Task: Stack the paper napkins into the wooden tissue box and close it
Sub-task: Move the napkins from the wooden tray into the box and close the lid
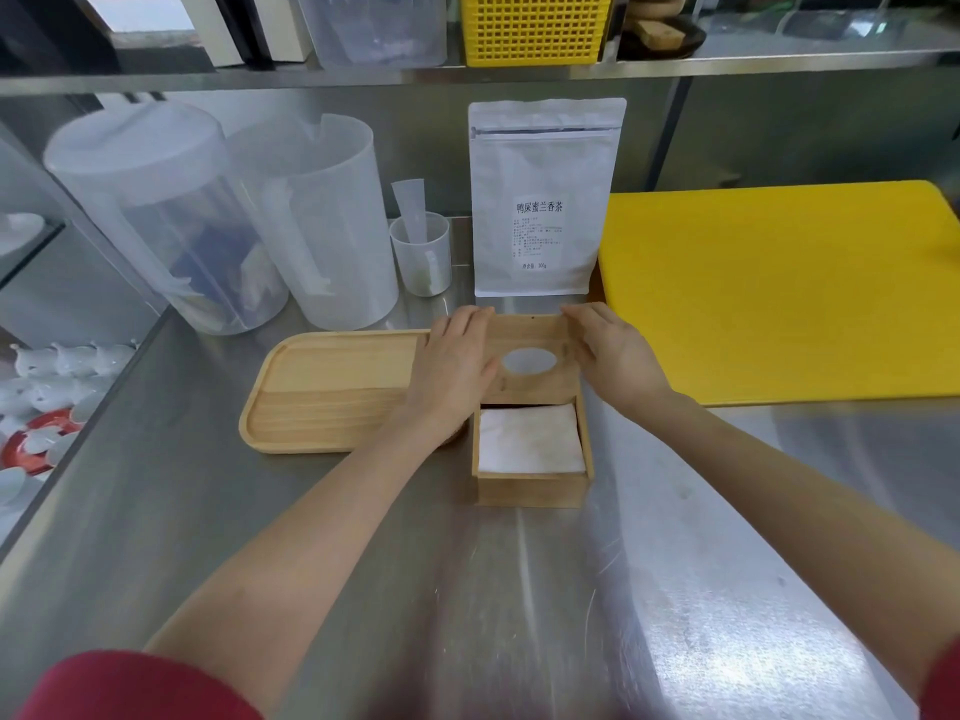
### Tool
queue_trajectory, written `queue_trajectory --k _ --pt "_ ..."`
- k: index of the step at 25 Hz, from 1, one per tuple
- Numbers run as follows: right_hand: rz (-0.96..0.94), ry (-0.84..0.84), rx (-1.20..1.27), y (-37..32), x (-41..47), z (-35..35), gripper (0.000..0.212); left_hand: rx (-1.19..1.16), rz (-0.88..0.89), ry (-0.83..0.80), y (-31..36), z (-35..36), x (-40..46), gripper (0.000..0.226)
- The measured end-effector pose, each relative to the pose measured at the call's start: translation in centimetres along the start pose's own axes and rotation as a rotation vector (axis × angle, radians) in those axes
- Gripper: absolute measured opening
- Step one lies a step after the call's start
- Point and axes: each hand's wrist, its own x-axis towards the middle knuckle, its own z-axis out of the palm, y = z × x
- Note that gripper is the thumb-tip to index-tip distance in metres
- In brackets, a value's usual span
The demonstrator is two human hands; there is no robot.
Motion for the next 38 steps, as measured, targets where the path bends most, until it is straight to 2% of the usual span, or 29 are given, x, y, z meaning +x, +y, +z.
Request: queue_trajectory --k 2,6,13,18,22,33,35,38 --pt "0.012 0.071 0.076 0.0 0.0 -0.3 0.036 -0.054 0.01 0.064 0.0 -0.1 0.2 0.045" --pt "0.02 0.061 0.199 0.0 -1.0 -1.0 0.027 -0.4 -0.08 0.121 -0.4 -0.2 -0.1 0.022" --pt "-0.085 0.055 0.159 0.8 -5.7 0.0 0.019 -0.525 -0.04 0.174 -0.4 0.9 -4.8 0.012" --pt "-0.155 0.041 0.139 1.6 -8.9 2.7 0.024 -0.437 0.032 0.103 -1.6 3.2 -7.5 0.024" --pt "-0.172 -0.004 0.131 2.4 -10.2 4.0 0.044 -0.345 0.11 0.106 -2.2 5.0 -9.3 0.037" --pt "-0.206 -0.004 0.086 3.3 -11.3 6.0 0.04 -0.227 0.127 0.119 -3.2 7.2 -10.7 0.036" --pt "-0.223 0.0 0.024 3.4 -11.2 6.0 0.039 -0.226 0.11 0.085 -3.1 6.9 -10.7 0.044" --pt "-0.193 -0.046 -0.081 3.3 -10.9 5.7 0.046 -0.225 0.051 -0.081 -2.6 6.3 -10.5 0.067"
